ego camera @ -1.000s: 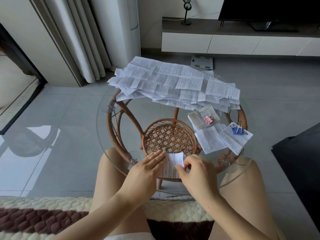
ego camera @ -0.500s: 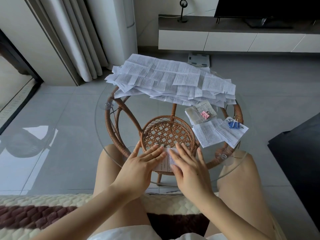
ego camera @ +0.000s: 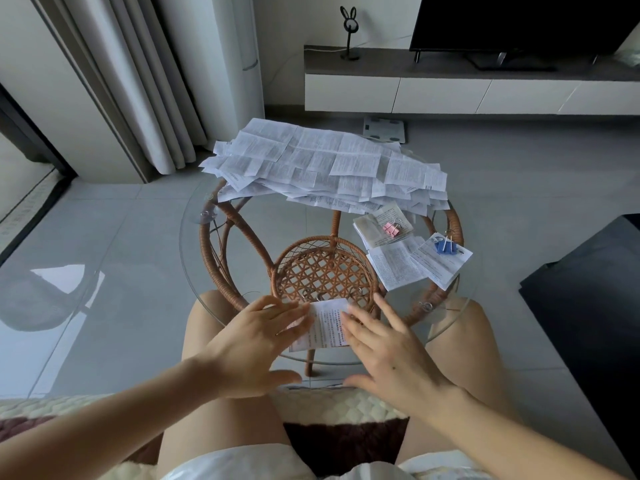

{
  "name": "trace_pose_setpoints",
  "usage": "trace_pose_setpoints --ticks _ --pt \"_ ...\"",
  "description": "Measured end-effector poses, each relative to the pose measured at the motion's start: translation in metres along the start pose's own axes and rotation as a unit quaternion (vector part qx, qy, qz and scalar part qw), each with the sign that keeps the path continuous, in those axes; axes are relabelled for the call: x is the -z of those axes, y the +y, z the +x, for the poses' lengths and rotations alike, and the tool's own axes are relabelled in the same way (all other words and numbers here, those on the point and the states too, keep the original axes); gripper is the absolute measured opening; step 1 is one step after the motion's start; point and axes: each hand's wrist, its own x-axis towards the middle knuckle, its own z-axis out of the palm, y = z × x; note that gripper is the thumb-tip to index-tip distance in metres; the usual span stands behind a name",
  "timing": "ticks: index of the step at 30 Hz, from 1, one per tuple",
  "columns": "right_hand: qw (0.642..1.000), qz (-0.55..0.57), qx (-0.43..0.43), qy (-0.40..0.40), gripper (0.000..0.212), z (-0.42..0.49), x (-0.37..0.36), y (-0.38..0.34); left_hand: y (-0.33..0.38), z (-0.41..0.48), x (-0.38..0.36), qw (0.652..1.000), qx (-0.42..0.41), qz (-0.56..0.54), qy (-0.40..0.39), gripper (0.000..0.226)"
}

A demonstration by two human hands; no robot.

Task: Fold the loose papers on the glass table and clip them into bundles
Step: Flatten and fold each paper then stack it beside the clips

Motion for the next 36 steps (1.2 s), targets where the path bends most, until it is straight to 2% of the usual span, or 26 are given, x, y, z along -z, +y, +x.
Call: trace_pose_setpoints --ticks 2,4,5,8,10,12,13,14,15,17,18,19,20,22,23,24,26,27,28,29,33,36 --pt "0.999 -0.004 0.02 0.039 0.053 0.002 -0.001 -0.002 0.005 -0.004 -0.004 1.0 -0.007 0.014 0.02 0.057" --pt "0.997 0.011 0.041 0.069 0.039 0.002 -0.002 -0.005 0.012 -0.009 -0.009 0.996 -0.018 -0.002 0.082 0.033" --pt "0.995 0.02 0.05 0.082 0.033 0.002 -0.002 -0.007 0.015 -0.01 -0.008 0.994 -0.02 -0.017 0.106 0.029" --pt "0.99 0.042 0.062 0.121 0.014 -0.002 -0.003 -0.008 0.016 -0.012 0.0 0.988 -0.03 -0.042 0.143 0.041" --pt "0.986 0.057 0.069 0.141 0.003 -0.005 0.0 -0.007 0.016 -0.012 0.006 0.987 -0.024 -0.059 0.148 0.041" --pt "0.981 0.076 0.053 0.169 0.012 -0.005 0.007 -0.002 0.018 -0.009 0.014 0.985 0.037 -0.086 0.146 0.029" --pt "0.978 0.08 0.039 0.191 0.011 -0.003 0.013 0.003 0.021 -0.004 0.022 0.974 0.105 -0.139 0.145 0.03" --pt "0.973 0.081 0.026 0.213 0.008 -0.001 0.02 0.008 0.024 0.003 0.031 0.946 0.191 -0.222 0.14 0.038" --pt "0.969 0.076 0.016 0.233 0.006 0.001 0.026 0.013 0.028 0.011 0.043 0.887 0.28 -0.346 0.125 0.042" --pt "0.964 0.048 0.014 0.261 0.004 0.006 0.034 0.023 0.03 0.029 0.066 0.699 0.391 -0.597 0.055 0.032" --pt "0.962 0.03 0.019 0.27 0.004 0.008 0.037 0.029 0.028 0.038 0.074 0.625 0.414 -0.661 0.02 0.024" --pt "0.961 0.016 0.024 0.276 0.004 0.009 0.038 0.035 0.026 0.047 0.08 0.597 0.423 -0.682 -0.013 0.02" --pt "0.959 0.007 0.028 0.282 0.005 0.009 0.039 0.04 0.023 0.054 0.082 0.601 0.425 -0.676 -0.042 0.022" --pt "0.957 -0.009 0.028 0.289 0.006 0.01 0.043 0.055 0.017 0.07 0.081 0.658 0.42 -0.618 -0.094 0.03" --pt "0.955 -0.017 0.03 0.294 0.006 0.011 0.045 0.061 0.014 0.077 0.079 0.665 0.425 -0.604 -0.114 0.032" --pt "0.952 -0.026 0.031 0.303 0.006 0.012 0.047 0.069 0.013 0.085 0.078 0.654 0.43 -0.608 -0.132 0.031" --pt "0.946 -0.041 0.029 0.321 0.004 0.015 0.049 0.083 0.01 0.098 0.079 0.594 0.427 -0.669 -0.133 0.023" --pt "0.944 -0.048 0.028 0.325 0.003 0.018 0.05 0.09 0.009 0.105 0.08 0.558 0.417 -0.708 -0.111 0.018" --pt "0.943 -0.054 0.023 0.327 0.002 0.02 0.049 0.098 0.005 0.113 0.079 0.537 0.407 -0.734 -0.083 0.015" --pt "0.944 -0.057 0.012 0.325 0.002 0.022 0.048 0.105 0.0 0.122 0.078 0.536 0.402 -0.741 -0.054 0.012" --pt "0.949 -0.034 -0.089 0.3 0.007 0.031 0.04 0.136 -0.009 0.161 0.073 0.586 0.417 -0.693 0.047 0.004" --pt "0.93 0.017 -0.259 0.262 0.02 0.039 0.029 0.156 -0.014 0.192 0.063 0.608 0.444 -0.648 0.113 0.005"
